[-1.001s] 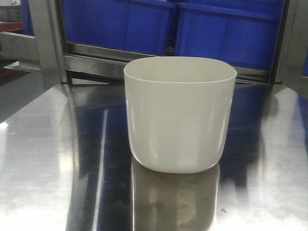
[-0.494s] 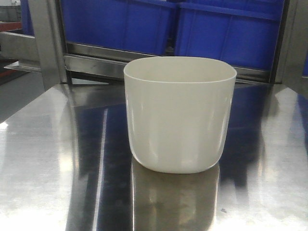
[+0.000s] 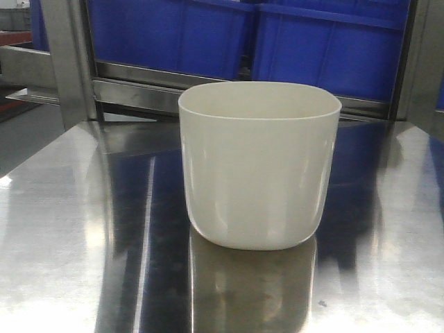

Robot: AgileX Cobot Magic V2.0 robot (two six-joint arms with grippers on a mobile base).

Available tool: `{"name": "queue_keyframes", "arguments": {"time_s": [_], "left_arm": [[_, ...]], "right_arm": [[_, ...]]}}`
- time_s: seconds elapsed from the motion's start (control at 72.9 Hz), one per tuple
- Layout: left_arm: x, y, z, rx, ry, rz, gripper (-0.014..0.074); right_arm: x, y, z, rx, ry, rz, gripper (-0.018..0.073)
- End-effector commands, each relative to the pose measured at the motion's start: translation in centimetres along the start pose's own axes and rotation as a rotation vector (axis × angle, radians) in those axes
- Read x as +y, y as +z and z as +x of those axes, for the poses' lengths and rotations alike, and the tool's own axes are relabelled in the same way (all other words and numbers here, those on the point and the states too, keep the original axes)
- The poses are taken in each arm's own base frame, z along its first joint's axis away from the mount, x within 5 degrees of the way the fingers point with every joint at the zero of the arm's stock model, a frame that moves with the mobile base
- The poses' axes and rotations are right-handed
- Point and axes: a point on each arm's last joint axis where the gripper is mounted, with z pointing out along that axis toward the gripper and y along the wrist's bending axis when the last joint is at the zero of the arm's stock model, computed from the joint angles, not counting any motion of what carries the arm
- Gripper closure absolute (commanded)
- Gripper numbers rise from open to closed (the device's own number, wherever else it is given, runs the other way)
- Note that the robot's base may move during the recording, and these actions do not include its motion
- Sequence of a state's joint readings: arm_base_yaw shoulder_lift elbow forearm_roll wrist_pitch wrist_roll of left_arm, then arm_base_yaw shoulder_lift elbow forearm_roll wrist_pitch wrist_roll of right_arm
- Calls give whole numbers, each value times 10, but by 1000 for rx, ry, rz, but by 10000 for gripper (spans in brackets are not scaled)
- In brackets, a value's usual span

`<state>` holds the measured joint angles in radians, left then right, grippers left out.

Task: Move white bin to right shelf second layer

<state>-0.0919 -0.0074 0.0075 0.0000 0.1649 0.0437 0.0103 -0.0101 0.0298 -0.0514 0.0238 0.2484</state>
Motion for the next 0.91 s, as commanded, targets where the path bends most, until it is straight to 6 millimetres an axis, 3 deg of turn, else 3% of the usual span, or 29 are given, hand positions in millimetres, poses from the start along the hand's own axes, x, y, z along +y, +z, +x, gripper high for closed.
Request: {"name": "queue_keyframes", "arguments": {"time_s": [0.0, 0.384, 0.508, 0.672, 0.892], "left_arm": [[0, 1, 4, -65, -5, 3, 512], [0, 1, 4, -65, -5, 3, 512], [0, 1, 4, -65, -5, 3, 512], [0, 1, 4, -65, -5, 3, 512], [0, 1, 4, -65, -5, 3, 512]], "right_arm": [[4, -3, -16, -134, -13, -29, 508], [4, -2, -18, -150, -10, -36, 508], [5, 5, -25, -81, -2, -20, 504], [9, 34, -47, 127, -2, 25, 504], [24, 88, -102, 302, -5, 39, 504]]}}
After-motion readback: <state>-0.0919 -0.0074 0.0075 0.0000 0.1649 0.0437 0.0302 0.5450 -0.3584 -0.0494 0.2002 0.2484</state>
